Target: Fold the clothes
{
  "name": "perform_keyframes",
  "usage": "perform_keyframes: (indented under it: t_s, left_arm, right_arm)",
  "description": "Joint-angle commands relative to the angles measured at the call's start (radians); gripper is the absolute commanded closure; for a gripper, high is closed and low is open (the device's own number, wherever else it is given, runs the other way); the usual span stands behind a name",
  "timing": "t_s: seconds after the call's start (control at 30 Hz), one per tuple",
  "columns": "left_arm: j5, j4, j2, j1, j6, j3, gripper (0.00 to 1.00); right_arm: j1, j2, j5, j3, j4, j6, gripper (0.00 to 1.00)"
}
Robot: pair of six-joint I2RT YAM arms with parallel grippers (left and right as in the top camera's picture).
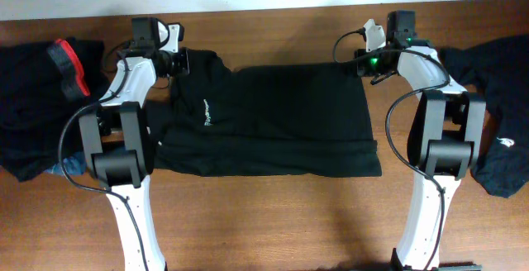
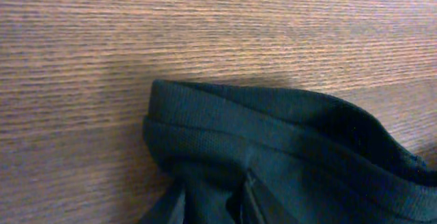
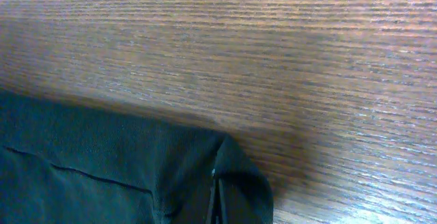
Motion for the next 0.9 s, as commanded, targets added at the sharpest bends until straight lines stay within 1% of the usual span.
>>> perform_keyframes:
  t_s: [0.0, 0.13, 0.23, 0.3, 0.5, 0.77, 0.87]
  left_arm:
    - [0.011, 0.008, 0.026, -0.003, 0.007, 0.07, 0.78]
    - [0.054, -0.03, 0.026, -0.003, 0.007, 0.138, 0.8]
    - [0.075, -0.096, 0.025, -0.003, 0.007, 0.188, 0.83]
    - [0.074, -0.171, 0.024, -0.003, 0.008, 0.224, 0.85]
    - [0.076, -0.384, 0.024, -0.003, 0.008, 0.32, 0.92]
    - [0.078, -0.596, 0.024, 0.005, 0.008, 0.411, 0.99]
    - [0.078, -0.657, 0.018, 0.014, 0.024, 0.445, 0.99]
  right_arm:
    - [0.006, 0.018, -0.006, -0.003, -0.014, 0.005, 0.96]
    - [0.005, 0.011, -0.006, 0.0, -0.046, 0.008, 0.96]
    - [-0.007, -0.005, -0.014, 0.027, -0.106, 0.034, 0.96]
    - [-0.019, -0.018, -0.016, 0.056, -0.153, 0.058, 0.96]
    - [-0.056, -0.036, -0.105, 0.173, -0.318, 0.057, 0.96]
    - [-0.072, -0.037, -0.126, 0.283, -0.457, 0.055, 0.96]
    - [-0.074, -0.037, -0.126, 0.326, -0.506, 0.053, 0.96]
